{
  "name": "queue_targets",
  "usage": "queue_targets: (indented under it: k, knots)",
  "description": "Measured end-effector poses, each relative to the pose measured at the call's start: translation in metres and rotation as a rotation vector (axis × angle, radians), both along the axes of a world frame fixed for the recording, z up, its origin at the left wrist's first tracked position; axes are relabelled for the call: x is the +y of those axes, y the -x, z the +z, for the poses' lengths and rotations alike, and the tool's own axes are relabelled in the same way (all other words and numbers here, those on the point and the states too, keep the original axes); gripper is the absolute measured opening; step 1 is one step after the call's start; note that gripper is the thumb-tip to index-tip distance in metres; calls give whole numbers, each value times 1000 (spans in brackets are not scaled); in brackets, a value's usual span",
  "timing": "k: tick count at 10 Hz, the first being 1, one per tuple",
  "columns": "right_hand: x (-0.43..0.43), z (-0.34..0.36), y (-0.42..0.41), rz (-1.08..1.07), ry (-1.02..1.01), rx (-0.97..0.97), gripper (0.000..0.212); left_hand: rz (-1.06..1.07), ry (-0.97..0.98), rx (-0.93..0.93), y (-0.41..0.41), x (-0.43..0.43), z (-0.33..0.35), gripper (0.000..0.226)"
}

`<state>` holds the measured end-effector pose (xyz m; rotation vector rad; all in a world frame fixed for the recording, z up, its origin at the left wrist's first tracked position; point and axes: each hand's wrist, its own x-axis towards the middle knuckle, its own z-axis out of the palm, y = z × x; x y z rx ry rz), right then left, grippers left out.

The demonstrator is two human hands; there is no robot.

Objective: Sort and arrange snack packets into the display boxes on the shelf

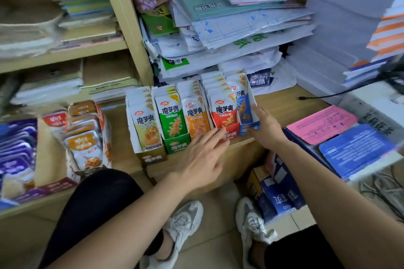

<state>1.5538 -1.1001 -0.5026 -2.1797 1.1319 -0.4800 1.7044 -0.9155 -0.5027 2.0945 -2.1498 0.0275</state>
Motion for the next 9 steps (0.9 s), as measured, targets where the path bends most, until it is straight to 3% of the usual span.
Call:
queue_targets:
  k: [1,2,3,4,5,6,8,9]
  knots:
    - [-2,3,3,-3,11,27,75,138,106,91,-5,22,4,64]
    - [4,17,-4,-76,88,-12,66,461,362,243,-18,56,10,67]
    - [14,21,-21,-109,57,26,56,810,402,430,-45,87,12,78]
    - [32,17,-34,-38,-5,155,57,960,246,732,-68,94,13,92]
    - [47,9,-36,-14,-36,204,78,944,177,902,-68,90,12,88]
    - [59,10,-32,-20,0,259,90,929,180,937,-65,91,11,96]
    - [64,14,-28,-105,97,332,87,850,119,1029,-69,102,12,98]
    - [78,9,-37,-147,223,306,84,796,51,985,-83,121,18,95]
